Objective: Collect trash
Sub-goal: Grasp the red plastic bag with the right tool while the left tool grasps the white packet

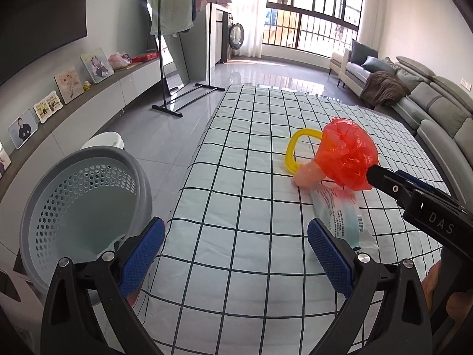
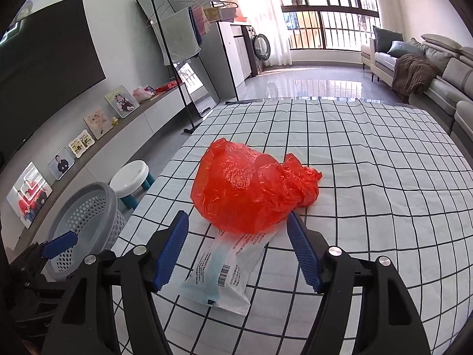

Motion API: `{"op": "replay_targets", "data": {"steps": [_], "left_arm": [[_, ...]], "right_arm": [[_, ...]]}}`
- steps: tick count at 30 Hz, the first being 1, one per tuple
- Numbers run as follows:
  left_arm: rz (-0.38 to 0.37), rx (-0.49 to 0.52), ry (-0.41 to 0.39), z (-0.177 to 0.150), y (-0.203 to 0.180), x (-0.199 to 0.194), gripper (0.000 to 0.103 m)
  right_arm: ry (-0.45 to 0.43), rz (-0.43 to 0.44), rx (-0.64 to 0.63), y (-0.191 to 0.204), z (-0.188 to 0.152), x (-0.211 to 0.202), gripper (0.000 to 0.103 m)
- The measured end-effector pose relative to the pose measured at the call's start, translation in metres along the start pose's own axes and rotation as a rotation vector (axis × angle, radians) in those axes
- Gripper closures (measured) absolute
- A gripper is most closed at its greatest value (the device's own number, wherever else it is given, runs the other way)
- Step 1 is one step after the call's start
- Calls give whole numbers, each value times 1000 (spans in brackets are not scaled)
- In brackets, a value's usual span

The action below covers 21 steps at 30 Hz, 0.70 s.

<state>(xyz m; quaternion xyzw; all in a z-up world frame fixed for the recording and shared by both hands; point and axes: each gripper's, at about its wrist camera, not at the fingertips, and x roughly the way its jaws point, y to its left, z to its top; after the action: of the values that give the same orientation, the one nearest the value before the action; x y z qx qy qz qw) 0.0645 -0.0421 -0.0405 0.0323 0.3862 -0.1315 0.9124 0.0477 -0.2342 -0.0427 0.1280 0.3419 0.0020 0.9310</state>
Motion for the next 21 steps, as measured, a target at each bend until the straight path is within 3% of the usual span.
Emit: {"op": "replay_targets", "data": {"steps": [8,17,20,21], "left_arm": [[-2,-2,14,0,2,11,8],[-1,-4,31,0,4,21,8],[-2,0,33,-1,3,21,8],[-3,0,34,-2,2,21,8]], "right_arm": [[6,-4,-18,5,12,17,32],[57,-84,-61,12,20,49,30],[70,-74,-46,9,20,53,31],[72,-67,-42,8,20,52,39]]}}
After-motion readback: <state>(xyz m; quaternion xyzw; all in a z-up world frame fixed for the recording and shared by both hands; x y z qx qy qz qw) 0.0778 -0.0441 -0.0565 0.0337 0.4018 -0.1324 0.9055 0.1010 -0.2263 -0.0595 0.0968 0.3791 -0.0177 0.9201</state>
